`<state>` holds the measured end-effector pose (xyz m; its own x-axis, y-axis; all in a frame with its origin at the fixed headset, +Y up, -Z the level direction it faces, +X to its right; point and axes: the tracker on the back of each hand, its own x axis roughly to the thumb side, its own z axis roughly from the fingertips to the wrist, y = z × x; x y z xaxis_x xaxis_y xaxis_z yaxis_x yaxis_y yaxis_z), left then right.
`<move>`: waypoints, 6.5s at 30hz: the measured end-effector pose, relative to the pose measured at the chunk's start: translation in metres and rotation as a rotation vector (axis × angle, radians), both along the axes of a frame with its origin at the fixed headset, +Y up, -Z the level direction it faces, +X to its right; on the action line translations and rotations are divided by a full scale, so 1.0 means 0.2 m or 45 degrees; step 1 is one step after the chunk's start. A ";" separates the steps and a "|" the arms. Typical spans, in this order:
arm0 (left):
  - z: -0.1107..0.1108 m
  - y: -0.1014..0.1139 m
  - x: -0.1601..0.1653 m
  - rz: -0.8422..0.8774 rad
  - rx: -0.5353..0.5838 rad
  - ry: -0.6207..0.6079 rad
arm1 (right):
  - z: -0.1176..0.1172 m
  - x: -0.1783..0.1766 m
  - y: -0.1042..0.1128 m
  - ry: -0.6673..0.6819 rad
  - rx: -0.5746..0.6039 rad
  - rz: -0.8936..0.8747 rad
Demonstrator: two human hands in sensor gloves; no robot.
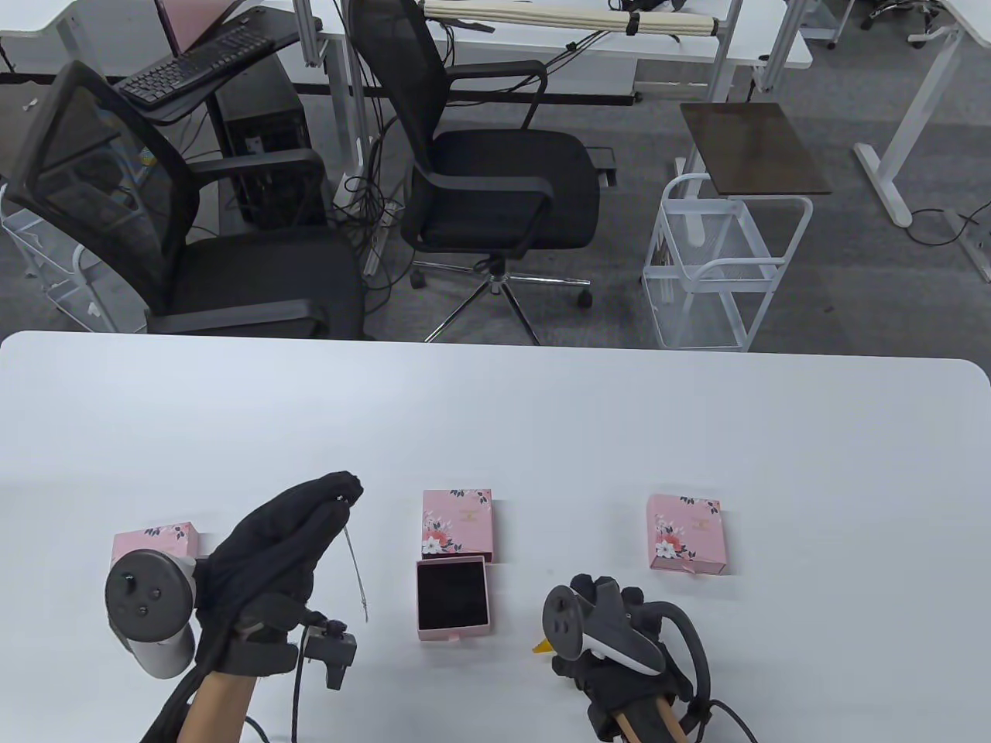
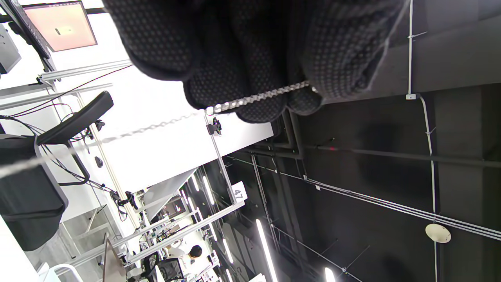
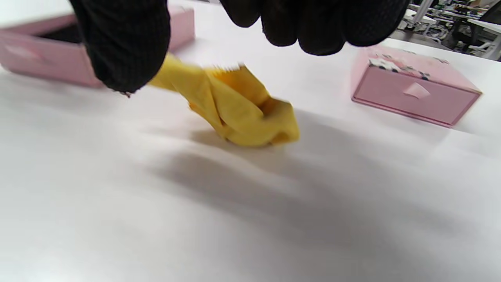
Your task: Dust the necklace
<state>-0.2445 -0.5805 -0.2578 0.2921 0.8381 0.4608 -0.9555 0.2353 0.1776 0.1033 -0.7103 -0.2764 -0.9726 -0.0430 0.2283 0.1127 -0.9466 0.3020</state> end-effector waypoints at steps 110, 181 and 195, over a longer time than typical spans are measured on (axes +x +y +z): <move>-0.40 -0.96 0.47 -1.481 -0.653 -0.198 | -0.08 -0.47 -0.18 0.143 0.073 -0.024; -0.35 -0.76 0.23 -1.091 -0.592 -0.107 | -0.47 -0.61 -0.08 -0.227 0.232 -0.257; -0.19 -0.66 0.03 -0.779 -0.494 -0.005 | -0.56 -0.77 -0.23 -0.433 -0.105 -0.257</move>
